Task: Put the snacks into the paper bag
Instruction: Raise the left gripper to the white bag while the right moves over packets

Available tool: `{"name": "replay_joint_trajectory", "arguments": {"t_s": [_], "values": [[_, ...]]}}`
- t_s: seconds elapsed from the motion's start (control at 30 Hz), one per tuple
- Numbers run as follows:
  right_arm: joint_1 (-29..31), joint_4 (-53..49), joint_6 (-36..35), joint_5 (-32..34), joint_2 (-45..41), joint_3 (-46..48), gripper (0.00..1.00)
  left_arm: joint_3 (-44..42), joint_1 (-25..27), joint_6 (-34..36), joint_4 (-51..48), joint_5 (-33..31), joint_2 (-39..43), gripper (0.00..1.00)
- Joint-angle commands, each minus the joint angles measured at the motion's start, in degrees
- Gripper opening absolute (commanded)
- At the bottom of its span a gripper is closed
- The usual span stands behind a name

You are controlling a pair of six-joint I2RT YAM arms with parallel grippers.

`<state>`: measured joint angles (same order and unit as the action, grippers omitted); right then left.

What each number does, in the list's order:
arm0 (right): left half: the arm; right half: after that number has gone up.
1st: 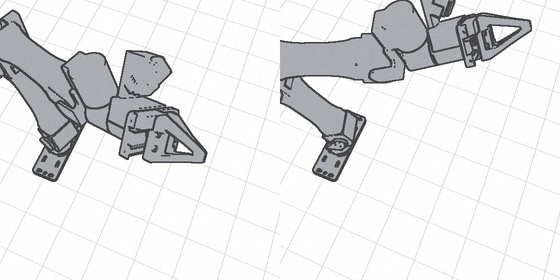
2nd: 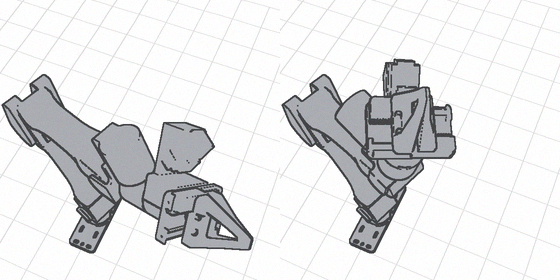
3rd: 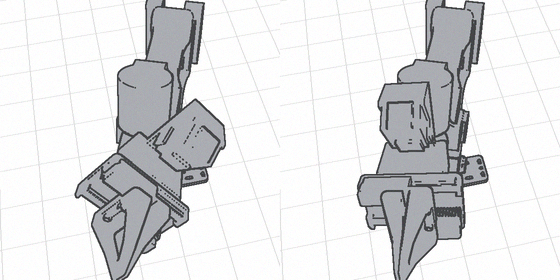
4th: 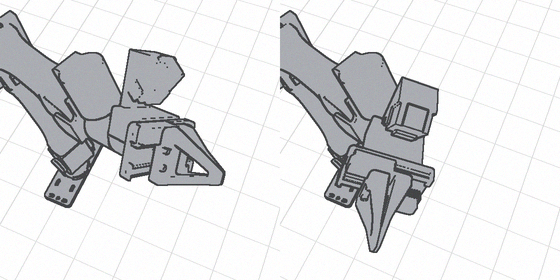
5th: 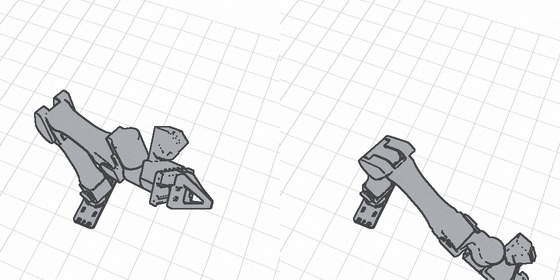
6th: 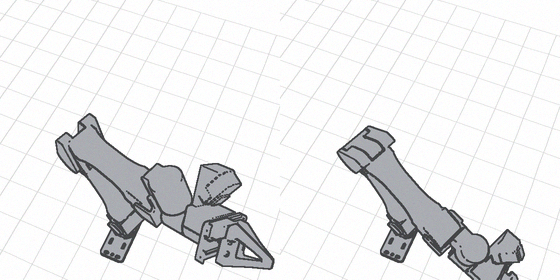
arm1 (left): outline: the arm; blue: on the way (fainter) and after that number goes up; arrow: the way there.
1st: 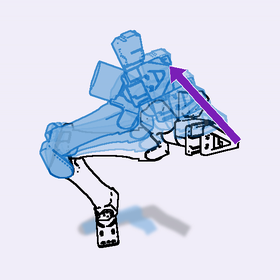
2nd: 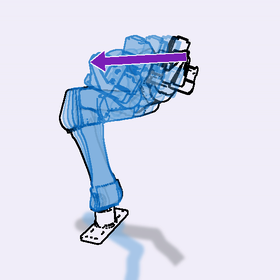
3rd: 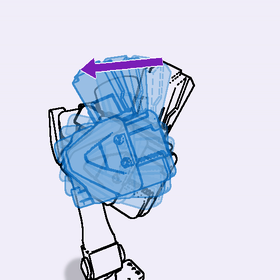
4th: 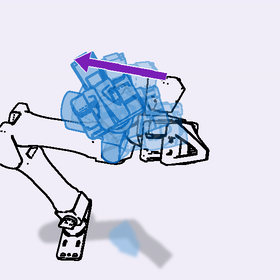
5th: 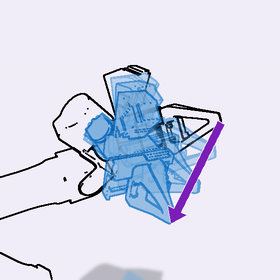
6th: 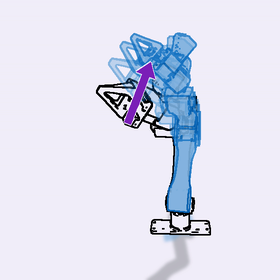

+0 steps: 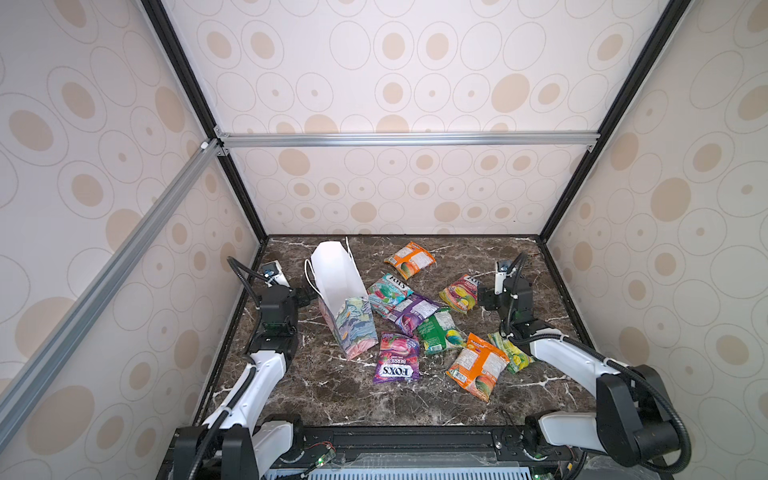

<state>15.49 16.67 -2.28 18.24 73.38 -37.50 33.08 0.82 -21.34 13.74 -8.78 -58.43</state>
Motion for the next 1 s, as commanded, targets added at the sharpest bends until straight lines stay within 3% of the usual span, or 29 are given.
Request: {"name": "replay_joint_trajectory", "arguments": {"t_s": [0.0,0.2,0.33,0.47,0.6,0.73,0.97], "values": [[3.6,-13.4,0.8,1.4,-3.6,-2.4,0.93,5.1,0.3,-8.0,-21.7,-0.3,5.2,1.00],[8.5,-25.7,3.6,-4.1,-8.2,-7.0,0.90,23.6,0.3,-3.9,-40.7,4.6,8.6,1.00],[9.9,-26.8,6.2,-9.1,-9.7,-6.8,0.89,42.0,0.3,-0.6,-55.7,8.5,3.8,1.00],[12.5,-28.5,6.8,-8.9,-9.7,-8.4,0.88,54.4,0.2,-0.9,-63.7,15.0,0.7,1.00],[13.7,-31.7,7.5,-8.7,-9.2,-11.2,0.88,57.8,0.3,-2.3,-65.9,23.2,-1.2,1.00],[15.8,-34.0,6.4,-6.7,-9.6,-13.5,0.87,56.3,0.4,-2.2,-66.7,27.2,-2.3,1.00],[16.8,-33.4,5.1,-5.0,-9.8,-13.0,0.88,57.2,0.3,1.6,-69.5,23.3,-2.4,0.97]]}}
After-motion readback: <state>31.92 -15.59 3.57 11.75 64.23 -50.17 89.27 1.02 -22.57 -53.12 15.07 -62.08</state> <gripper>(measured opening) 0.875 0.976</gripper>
